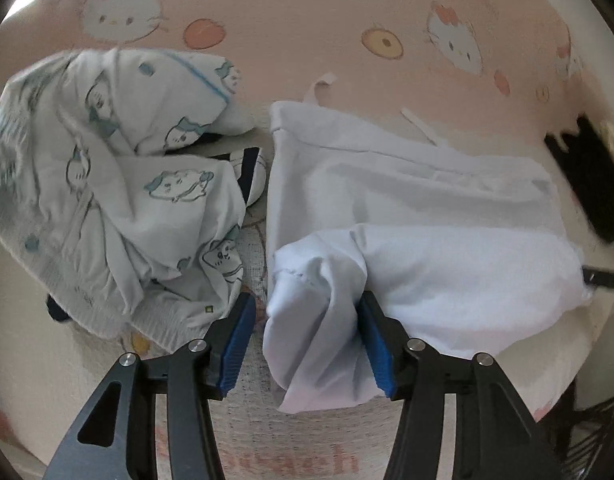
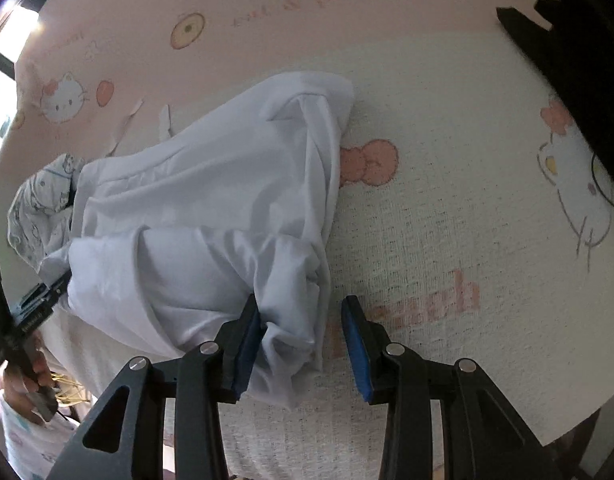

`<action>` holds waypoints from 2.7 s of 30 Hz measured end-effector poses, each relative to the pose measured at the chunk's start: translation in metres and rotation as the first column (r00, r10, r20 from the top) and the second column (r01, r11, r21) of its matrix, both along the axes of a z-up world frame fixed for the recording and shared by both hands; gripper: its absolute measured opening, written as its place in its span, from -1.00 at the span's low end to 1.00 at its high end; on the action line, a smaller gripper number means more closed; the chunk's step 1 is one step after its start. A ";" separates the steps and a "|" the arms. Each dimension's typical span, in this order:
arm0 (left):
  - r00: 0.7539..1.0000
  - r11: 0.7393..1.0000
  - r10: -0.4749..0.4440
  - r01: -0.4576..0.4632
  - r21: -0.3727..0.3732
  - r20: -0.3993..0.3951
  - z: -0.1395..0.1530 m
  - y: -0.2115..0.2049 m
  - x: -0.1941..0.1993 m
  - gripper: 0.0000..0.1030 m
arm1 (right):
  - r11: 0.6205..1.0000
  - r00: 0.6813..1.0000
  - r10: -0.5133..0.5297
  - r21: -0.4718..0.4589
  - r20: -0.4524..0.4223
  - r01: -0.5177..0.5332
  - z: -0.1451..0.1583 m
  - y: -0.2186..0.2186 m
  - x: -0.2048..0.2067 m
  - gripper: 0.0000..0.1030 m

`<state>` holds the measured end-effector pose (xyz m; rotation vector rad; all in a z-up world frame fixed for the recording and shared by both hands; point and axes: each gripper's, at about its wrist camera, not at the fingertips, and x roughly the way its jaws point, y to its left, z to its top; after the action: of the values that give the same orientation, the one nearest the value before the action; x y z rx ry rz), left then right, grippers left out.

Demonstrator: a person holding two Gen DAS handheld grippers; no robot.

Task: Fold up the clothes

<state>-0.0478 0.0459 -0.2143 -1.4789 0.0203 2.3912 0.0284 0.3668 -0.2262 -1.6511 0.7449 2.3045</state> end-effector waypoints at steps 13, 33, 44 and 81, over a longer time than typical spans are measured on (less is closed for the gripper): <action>0.960 0.888 0.258 -0.281 0.365 0.111 0.038 -0.064 0.040 0.29 | 0.899 0.918 -0.350 -0.341 -0.184 0.275 0.025 0.001 0.070 0.42; 0.922 0.748 0.248 -0.378 0.546 0.299 -0.011 -0.046 0.070 0.37 | 0.733 0.840 -0.526 -0.571 -0.131 0.370 -0.025 -0.023 0.099 0.47; 0.890 0.590 0.330 -0.455 0.667 0.316 -0.029 -0.043 0.063 0.52 | 0.620 0.743 -0.646 -0.687 -0.174 0.379 -0.050 -0.023 0.090 0.59; 0.918 0.866 0.389 -0.393 0.308 0.076 -0.004 0.021 0.026 -0.30 | 0.962 0.945 -0.269 -0.010 -0.186 0.272 -0.003 -0.089 0.009 -0.29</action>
<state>-0.0222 0.0670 -0.2187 -1.4461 -0.7028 2.5295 0.0372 0.2778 -0.2292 -1.2467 0.9259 2.2770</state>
